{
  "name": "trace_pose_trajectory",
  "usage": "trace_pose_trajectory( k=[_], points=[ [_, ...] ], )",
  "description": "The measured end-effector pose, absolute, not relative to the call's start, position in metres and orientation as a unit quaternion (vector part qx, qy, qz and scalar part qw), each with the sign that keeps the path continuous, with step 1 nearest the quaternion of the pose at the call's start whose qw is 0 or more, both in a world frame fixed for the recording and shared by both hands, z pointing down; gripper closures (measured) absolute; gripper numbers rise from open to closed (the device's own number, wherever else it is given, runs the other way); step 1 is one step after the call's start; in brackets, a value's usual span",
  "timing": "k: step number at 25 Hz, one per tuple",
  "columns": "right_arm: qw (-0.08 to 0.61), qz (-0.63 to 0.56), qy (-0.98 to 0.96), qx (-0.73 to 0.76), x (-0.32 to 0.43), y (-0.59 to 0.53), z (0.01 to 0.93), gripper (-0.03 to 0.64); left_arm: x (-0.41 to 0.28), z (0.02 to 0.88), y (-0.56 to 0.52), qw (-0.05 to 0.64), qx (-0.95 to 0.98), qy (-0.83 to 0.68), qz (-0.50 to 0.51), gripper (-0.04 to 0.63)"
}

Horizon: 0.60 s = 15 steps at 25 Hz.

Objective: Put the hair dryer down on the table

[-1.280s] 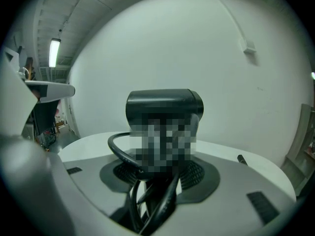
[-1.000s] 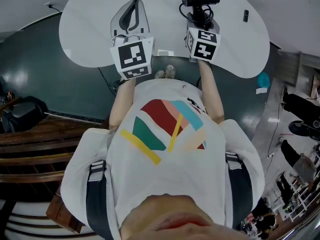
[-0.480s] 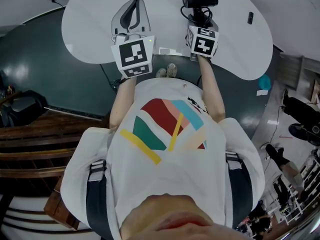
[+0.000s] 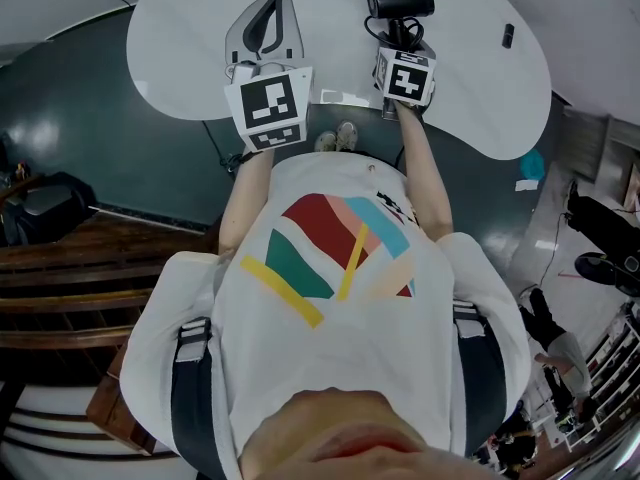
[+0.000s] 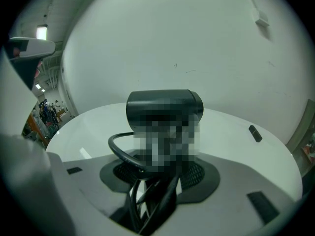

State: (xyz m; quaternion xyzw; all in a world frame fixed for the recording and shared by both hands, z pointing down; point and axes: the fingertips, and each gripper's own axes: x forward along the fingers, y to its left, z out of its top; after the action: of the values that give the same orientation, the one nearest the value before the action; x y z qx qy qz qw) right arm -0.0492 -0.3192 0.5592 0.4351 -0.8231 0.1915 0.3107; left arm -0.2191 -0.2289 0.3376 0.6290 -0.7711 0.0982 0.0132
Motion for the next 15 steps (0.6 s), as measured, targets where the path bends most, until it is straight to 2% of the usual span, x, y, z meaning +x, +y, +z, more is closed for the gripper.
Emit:
trace_pose_trajectory(
  k=[15],
  points=[
    [0.361,0.216,-0.798,0.431,-0.038,-0.312,0.605,0.400,-0.220,0.335,-0.227,0.009,0.625,-0.774,0.102,0.581]
  ],
)
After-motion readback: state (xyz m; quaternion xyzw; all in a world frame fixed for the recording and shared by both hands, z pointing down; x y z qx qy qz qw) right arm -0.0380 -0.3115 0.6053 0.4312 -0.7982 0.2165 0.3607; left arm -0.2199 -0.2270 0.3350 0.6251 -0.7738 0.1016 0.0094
